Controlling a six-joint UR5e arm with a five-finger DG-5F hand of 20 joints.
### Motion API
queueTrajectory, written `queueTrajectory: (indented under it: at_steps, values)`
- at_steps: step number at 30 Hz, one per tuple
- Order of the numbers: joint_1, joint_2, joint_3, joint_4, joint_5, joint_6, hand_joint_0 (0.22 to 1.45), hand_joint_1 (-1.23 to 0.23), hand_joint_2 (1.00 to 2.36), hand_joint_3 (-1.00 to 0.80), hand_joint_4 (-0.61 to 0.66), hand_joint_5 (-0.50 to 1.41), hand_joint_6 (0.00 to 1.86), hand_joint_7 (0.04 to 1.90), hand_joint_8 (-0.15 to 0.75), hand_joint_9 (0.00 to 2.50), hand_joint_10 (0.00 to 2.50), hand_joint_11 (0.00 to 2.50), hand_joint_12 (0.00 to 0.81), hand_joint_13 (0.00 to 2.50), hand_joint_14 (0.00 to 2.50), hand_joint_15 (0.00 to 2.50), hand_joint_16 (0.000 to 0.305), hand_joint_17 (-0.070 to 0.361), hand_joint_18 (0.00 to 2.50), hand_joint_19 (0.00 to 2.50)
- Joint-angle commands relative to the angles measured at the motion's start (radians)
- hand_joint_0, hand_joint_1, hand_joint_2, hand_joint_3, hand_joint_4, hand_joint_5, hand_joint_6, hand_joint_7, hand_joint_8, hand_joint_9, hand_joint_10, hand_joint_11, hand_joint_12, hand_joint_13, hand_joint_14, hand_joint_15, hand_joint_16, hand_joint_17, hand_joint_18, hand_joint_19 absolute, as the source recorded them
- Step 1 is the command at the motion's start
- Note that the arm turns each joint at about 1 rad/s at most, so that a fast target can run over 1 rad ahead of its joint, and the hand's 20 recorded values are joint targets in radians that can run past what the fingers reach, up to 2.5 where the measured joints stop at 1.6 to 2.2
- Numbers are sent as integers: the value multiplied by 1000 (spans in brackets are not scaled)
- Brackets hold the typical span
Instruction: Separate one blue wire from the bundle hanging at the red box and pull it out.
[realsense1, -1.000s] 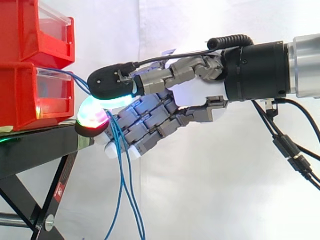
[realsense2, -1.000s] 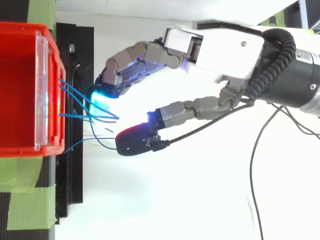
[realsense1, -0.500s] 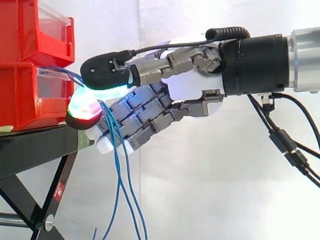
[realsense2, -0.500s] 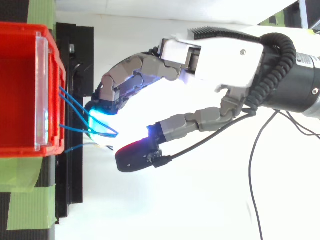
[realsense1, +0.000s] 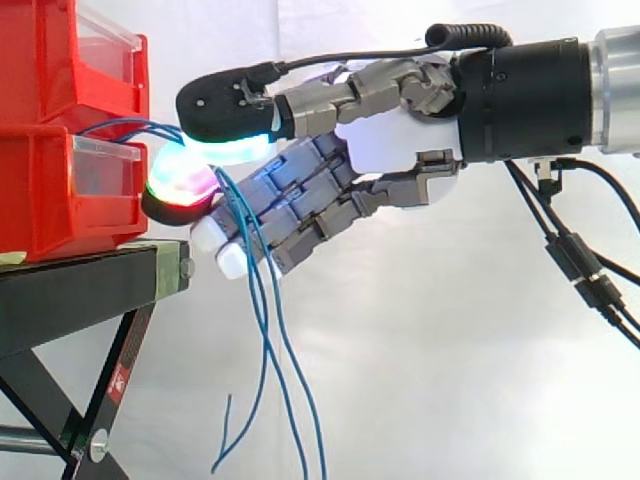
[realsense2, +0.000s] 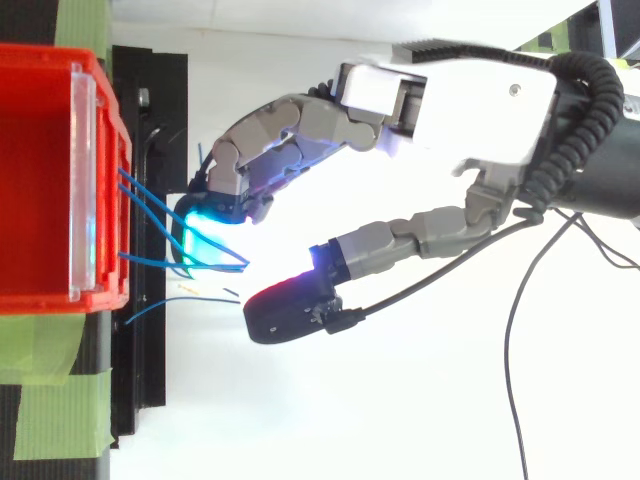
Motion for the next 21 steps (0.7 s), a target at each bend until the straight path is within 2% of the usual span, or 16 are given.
queueTrajectory:
  at_steps: [1,7,11,16,21]
  values:
    - [-1,3,0,-36,-10,28,627,-725,1018,-121,138,-180,866,789,355,833,14,561,441,947,20,596,54,122,729,370]
    - [-1,3,0,-63,-39,102,630,-724,1018,-124,139,-181,865,795,352,831,16,560,446,1073,22,700,54,120,731,370]
    - [-1,3,0,-74,-50,130,631,-723,1020,-127,141,-182,864,796,354,822,14,564,459,1177,23,778,53,120,742,360]
    - [0,3,0,-82,-88,217,633,-720,1019,-133,140,-183,864,792,350,811,14,544,461,1292,25,886,53,119,738,360]
    - [-3,1,0,-83,-131,260,632,-719,1019,-131,141,-184,863,801,350,812,14,550,460,1297,23,891,53,118,739,363]
